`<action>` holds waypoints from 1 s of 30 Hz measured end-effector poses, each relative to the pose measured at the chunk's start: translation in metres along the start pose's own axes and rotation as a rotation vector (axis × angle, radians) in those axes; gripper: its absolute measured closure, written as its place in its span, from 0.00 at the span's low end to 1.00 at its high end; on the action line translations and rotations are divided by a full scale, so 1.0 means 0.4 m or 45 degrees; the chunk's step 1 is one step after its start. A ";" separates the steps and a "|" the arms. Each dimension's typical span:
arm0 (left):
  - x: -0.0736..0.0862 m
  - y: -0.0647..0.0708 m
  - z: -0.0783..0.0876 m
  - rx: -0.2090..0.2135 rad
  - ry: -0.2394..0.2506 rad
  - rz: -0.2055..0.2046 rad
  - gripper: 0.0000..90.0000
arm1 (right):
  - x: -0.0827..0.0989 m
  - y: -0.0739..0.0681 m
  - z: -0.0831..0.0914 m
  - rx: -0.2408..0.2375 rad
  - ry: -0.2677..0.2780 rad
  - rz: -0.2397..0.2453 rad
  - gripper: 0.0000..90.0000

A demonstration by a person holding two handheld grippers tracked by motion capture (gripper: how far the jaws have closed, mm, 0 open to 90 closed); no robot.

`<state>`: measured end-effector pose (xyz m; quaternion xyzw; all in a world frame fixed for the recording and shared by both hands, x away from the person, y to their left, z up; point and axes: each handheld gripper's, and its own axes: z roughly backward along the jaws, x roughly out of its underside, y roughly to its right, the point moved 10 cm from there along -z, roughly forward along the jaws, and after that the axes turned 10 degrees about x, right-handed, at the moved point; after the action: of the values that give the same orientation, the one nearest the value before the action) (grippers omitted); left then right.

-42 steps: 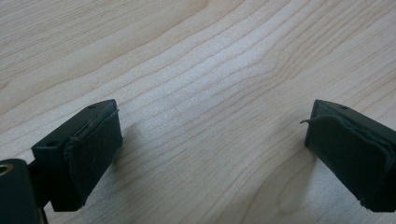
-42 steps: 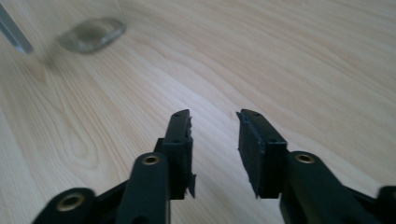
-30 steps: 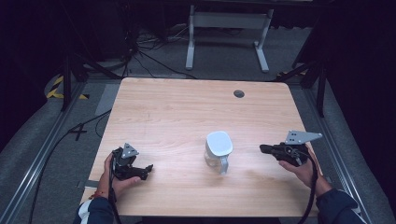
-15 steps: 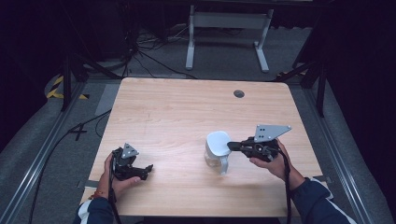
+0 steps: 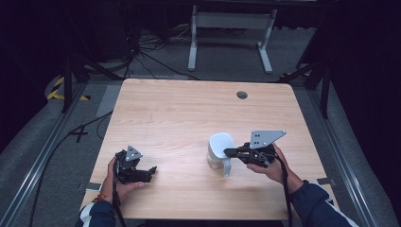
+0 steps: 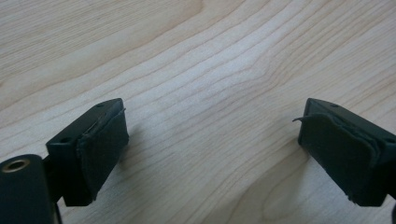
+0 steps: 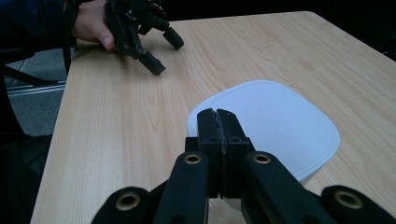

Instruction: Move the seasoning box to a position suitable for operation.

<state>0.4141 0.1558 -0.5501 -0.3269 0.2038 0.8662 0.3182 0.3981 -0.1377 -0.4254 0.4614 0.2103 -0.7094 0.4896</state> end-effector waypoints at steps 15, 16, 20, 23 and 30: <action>-0.145 0.108 -0.027 0.130 0.113 -0.193 0.63 | 0.003 -0.007 0.007 0.005 0.005 0.015 1.00; -0.163 0.118 -0.029 0.144 0.127 -0.200 0.66 | 0.003 -0.007 0.007 0.003 0.005 0.016 1.00; -0.248 0.161 -0.030 0.205 0.208 -0.255 0.76 | 0.005 -0.010 0.009 -0.004 0.006 0.015 1.00; -0.295 0.188 -0.040 0.234 0.240 -0.288 0.82 | 0.005 -0.012 0.009 -0.007 0.007 0.019 1.00; -0.354 0.243 -0.086 0.257 0.212 -0.368 0.87 | 0.005 -0.014 0.009 -0.016 0.011 0.017 1.00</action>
<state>0.4452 0.0079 -0.4616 -0.3899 0.2663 0.7566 0.4523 0.3913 -0.1392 -0.4262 0.4628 0.2140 -0.7027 0.4962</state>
